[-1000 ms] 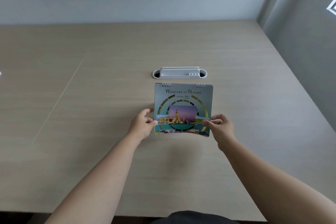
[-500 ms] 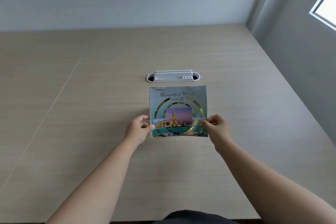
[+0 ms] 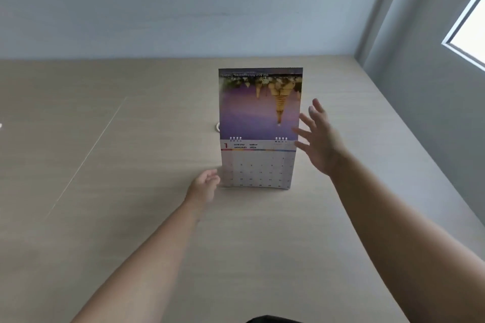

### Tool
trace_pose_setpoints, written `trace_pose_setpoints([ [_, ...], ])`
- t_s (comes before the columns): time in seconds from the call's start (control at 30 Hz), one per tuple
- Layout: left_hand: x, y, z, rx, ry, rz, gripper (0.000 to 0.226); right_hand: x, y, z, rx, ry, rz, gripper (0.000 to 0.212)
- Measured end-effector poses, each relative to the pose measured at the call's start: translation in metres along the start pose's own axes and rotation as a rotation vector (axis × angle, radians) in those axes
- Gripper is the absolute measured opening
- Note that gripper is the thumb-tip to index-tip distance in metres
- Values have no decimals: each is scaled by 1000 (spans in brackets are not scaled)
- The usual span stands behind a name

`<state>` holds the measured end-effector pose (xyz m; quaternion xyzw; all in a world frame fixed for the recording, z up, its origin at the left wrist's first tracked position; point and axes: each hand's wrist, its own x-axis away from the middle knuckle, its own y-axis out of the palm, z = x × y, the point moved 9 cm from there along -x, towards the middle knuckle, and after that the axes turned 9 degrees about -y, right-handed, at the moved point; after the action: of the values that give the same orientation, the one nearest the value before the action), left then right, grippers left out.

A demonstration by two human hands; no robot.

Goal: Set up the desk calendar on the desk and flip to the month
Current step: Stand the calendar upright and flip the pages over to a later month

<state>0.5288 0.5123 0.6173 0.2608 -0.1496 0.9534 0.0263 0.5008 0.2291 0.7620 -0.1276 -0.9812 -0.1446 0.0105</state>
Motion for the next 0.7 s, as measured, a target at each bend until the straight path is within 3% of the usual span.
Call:
trace_pose_setpoints([
  [0.07, -4, 7, 13, -92, 22, 4, 49, -2, -14, 28, 233, 55, 80, 79],
  [0.17, -8, 12, 32, -224, 40, 40, 64, 9, -22, 84, 364, 221, 58, 86],
  [0.37, -7, 26, 48, -323, 57, -24, 68, 19, -16, 117, 403, 264, -52, 65],
  [0.47, -6, 36, 42, -337, 55, -59, 80, 21, -26, 124, 535, 287, -32, 102],
  [0.53, -5, 37, 35, -302, 33, -45, 91, 22, -26, 130, 563, 299, -56, 113],
  [0.7, 1, 40, 27, -275, 20, -38, 91, 24, -23, 125, 522, 228, -24, 88],
])
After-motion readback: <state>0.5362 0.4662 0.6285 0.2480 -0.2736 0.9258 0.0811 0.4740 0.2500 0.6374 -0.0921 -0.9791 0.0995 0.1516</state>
